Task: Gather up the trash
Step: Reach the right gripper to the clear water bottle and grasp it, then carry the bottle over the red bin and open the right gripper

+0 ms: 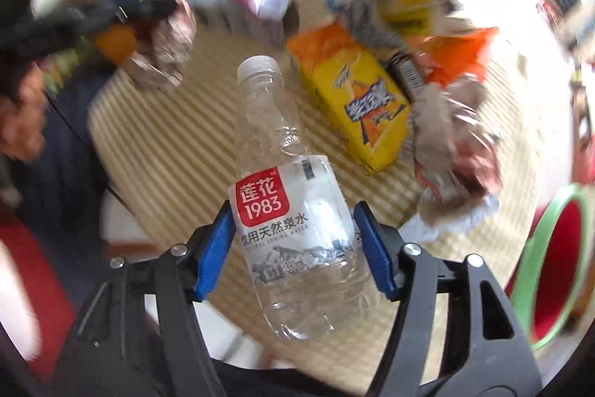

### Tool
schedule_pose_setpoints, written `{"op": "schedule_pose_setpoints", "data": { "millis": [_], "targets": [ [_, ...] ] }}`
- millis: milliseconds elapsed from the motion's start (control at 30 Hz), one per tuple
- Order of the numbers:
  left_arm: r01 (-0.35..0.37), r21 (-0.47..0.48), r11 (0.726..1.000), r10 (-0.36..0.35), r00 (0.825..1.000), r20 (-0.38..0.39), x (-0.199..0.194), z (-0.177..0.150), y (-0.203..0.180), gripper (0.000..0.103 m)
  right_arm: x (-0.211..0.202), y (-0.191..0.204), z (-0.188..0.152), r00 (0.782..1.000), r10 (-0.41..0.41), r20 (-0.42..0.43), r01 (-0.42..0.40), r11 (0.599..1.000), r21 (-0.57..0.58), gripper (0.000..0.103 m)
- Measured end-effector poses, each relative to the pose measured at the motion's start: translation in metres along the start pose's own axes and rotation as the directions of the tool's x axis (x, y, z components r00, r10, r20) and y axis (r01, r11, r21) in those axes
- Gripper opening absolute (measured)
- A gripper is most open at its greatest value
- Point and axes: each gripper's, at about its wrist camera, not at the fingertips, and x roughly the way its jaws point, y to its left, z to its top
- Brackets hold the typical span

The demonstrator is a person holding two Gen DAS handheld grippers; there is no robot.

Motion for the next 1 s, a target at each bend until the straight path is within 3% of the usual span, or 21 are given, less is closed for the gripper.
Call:
{"op": "schedule_pose_setpoints", "data": {
  "millis": [67, 167, 267, 300, 400, 500, 600, 700, 767, 833, 933, 1000],
  "targets": [
    [0.018, -0.001, 1.000, -0.017, 0.999, 0.035, -0.007, 0.012, -0.006, 0.030, -0.030, -0.011, -0.007, 0.994, 0.043, 0.098, -0.053, 0.993, 0.107, 0.063],
    [0.071, 0.002, 0.997, -0.071, 0.994, 0.088, -0.018, 0.031, -0.022, 0.030, -0.083, -0.037, -0.029, 0.963, 0.032, 0.269, -0.108, 0.956, 0.273, 0.063],
    [0.158, 0.024, 0.987, -0.159, 0.979, 0.129, -0.024, 0.051, -0.048, 0.030, -0.129, -0.075, -0.066, 0.916, -0.139, 0.377, -0.048, 0.894, 0.445, 0.063],
    [0.194, 0.038, 0.980, -0.197, 0.971, 0.136, -0.024, 0.059, -0.060, 0.030, -0.141, -0.096, -0.080, 0.895, -0.211, 0.392, -0.028, 0.853, 0.522, 0.063],
    [0.276, 0.099, 0.956, -0.287, 0.949, 0.129, -0.014, 0.076, -0.102, 0.030, -0.154, -0.161, -0.118, 0.851, -0.380, 0.362, 0.006, 0.697, 0.717, 0.063],
    [0.363, 0.134, 0.922, -0.376, 0.922, 0.090, 0.003, 0.088, -0.149, 0.030, -0.146, -0.219, -0.154, 0.851, -0.436, 0.291, 0.002, 0.558, 0.830, 0.063],
    [0.415, 0.164, 0.895, -0.428, 0.902, 0.054, 0.026, 0.095, -0.195, 0.030, -0.135, -0.261, -0.170, 0.858, -0.440, 0.266, -0.031, 0.474, 0.880, 0.063],
    [0.443, 0.190, 0.876, -0.455, 0.890, 0.021, 0.046, 0.097, -0.239, 0.030, -0.122, -0.288, -0.178, 0.866, -0.428, 0.258, -0.062, 0.420, 0.905, 0.064],
    [0.463, 0.199, 0.864, -0.471, 0.882, -0.007, 0.064, 0.098, -0.267, 0.030, -0.121, -0.296, -0.186, 0.859, -0.453, 0.238, -0.070, 0.356, 0.932, 0.078],
    [0.475, 0.217, 0.853, -0.478, 0.878, -0.041, 0.082, 0.100, -0.293, 0.030, -0.118, -0.289, -0.204, 0.821, -0.509, 0.258, -0.107, 0.308, 0.945, 0.079],
    [0.500, 0.253, 0.828, -0.497, 0.864, -0.083, 0.106, 0.098, -0.332, 0.030, -0.138, -0.259, -0.233, 0.736, -0.636, 0.230, -0.102, 0.231, 0.968, 0.084],
    [0.505, 0.278, 0.817, -0.495, 0.862, -0.109, 0.122, 0.096, -0.355, 0.030, -0.144, -0.244, -0.246, 0.701, -0.679, 0.219, -0.098, 0.213, 0.972, 0.087]
  ]
}}
